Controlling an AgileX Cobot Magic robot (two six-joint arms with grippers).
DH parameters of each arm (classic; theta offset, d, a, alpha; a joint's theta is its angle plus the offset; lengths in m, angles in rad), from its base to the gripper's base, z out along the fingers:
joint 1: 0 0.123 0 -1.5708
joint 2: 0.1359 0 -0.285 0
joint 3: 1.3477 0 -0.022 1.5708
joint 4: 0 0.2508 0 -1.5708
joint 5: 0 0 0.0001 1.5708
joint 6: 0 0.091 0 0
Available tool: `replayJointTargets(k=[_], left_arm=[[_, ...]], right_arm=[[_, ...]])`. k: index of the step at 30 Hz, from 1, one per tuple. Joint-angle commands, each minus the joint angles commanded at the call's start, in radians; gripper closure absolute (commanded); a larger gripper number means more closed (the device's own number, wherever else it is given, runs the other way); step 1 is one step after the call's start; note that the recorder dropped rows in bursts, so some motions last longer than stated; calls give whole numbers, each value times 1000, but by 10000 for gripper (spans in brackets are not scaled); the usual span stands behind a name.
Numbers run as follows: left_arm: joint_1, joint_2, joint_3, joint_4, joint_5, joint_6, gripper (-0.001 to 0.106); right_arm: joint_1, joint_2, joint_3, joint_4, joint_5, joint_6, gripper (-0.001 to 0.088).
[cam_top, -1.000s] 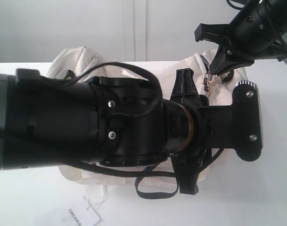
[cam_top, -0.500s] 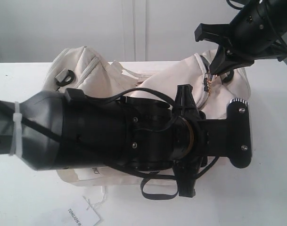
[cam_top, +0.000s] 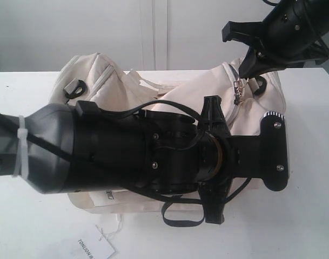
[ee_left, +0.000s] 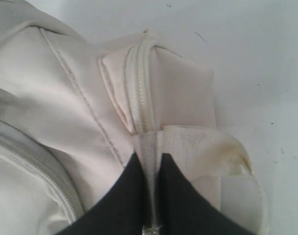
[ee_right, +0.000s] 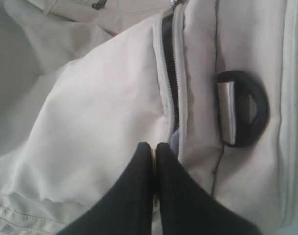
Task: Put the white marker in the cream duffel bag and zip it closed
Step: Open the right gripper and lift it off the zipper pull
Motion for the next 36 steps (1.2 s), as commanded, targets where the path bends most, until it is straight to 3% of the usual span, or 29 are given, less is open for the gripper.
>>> replayJointTargets(k=[21,36], left_arm=[[0,0,0,-4,-2,0,1053],[0,0,0,-4,-2,0,1053]], right_arm=[[0,11,0,-81,-283,0,868],[0,63,0,-85,-321,-2,868]])
